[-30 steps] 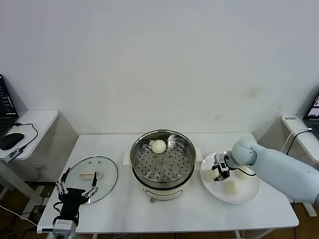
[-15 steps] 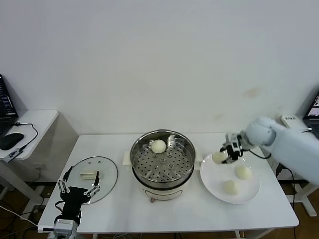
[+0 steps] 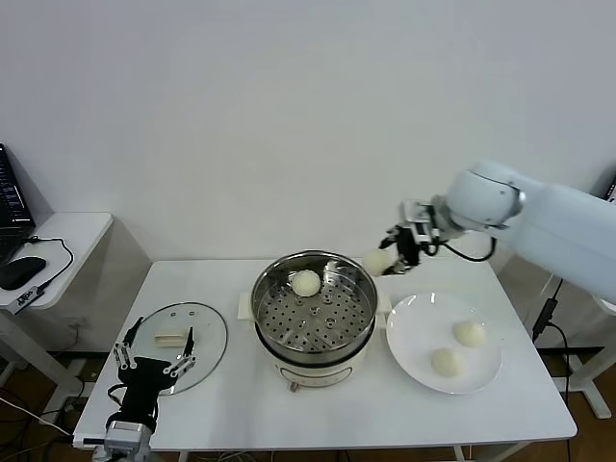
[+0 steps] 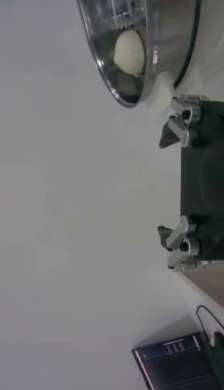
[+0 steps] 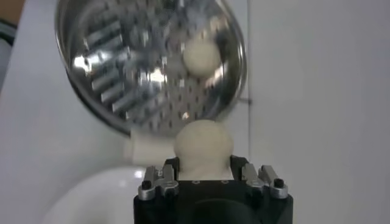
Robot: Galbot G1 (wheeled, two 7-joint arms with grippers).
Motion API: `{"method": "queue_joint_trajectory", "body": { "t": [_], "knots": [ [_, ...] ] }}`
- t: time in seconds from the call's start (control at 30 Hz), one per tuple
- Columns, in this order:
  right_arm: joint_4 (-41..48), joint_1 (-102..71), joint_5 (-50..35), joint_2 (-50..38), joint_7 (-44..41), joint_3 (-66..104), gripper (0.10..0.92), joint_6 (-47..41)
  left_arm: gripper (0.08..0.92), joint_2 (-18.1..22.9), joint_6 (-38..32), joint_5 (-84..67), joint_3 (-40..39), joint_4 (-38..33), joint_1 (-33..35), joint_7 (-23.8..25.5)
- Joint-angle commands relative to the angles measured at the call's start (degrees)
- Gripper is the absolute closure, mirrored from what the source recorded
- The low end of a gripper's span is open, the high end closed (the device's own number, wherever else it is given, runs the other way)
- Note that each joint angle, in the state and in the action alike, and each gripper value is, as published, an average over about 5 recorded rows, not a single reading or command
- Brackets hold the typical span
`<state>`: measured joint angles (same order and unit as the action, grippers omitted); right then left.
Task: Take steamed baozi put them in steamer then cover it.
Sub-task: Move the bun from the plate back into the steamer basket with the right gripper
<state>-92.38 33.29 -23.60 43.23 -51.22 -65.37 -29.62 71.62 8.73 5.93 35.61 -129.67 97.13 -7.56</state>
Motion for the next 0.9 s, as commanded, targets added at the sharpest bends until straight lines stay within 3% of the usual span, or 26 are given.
{"method": "queue_joint_trajectory", "body": {
  "t": [0.03,0.33,0.9],
  "knots": [
    [1.7,2.1,-10.3,16.6,5.9,-3.2,0.491,-6.5,0.177,0.1,0.1,0.0,0.3,-0.3,0.0,0.0],
    [11.5,-4.8,-10.3,27.2,9.0,-3.5,0.491,-8.3,0.177,0.6,0.0,-0.2,1.7,-1.0,0.3,0.1],
    [15.5,-10.8,-6.5,30.6,10.2,-4.9,0.483,-9.5,0.177,1.6,-0.1,-0.1,1.8,-0.4,0.1,0.1]
  ]
}}
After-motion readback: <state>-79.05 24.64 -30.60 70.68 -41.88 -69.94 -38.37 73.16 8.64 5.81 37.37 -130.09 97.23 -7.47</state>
